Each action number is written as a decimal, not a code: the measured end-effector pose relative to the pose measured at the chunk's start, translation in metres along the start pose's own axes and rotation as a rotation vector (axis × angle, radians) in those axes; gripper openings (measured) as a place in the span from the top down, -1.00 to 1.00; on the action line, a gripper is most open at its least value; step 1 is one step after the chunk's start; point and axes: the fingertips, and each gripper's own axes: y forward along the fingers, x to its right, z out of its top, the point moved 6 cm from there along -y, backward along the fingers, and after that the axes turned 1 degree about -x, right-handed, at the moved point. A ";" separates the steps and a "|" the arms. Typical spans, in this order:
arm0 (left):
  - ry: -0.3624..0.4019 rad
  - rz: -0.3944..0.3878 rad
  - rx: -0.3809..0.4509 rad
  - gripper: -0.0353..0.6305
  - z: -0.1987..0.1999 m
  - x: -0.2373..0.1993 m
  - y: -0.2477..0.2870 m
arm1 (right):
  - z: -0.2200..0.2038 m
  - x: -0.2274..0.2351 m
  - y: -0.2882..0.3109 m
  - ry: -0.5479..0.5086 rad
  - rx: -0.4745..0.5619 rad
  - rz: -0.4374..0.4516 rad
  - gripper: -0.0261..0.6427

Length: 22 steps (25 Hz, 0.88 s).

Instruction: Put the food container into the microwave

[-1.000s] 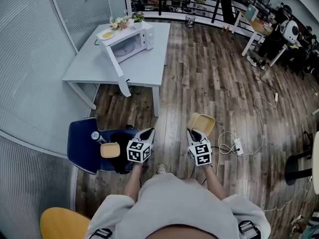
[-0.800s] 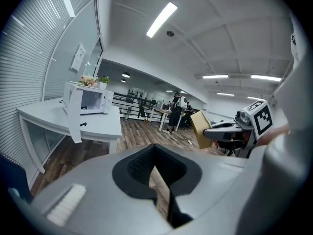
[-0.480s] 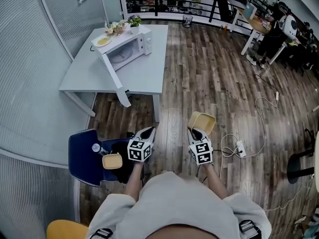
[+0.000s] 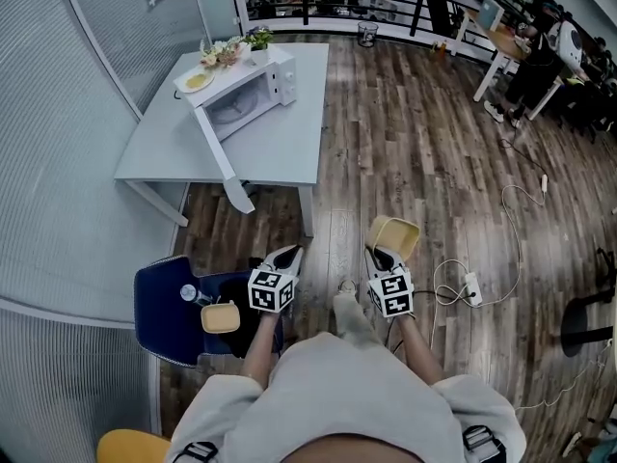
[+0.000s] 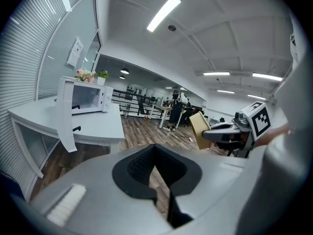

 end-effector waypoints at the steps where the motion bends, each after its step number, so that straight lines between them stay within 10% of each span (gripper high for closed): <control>1: 0.003 0.000 -0.002 0.86 0.002 -0.002 0.003 | 0.001 0.002 0.003 0.002 0.002 0.001 0.85; 22: 0.022 0.011 -0.012 0.86 0.068 -0.045 0.133 | 0.033 0.105 0.107 0.007 0.017 0.033 0.85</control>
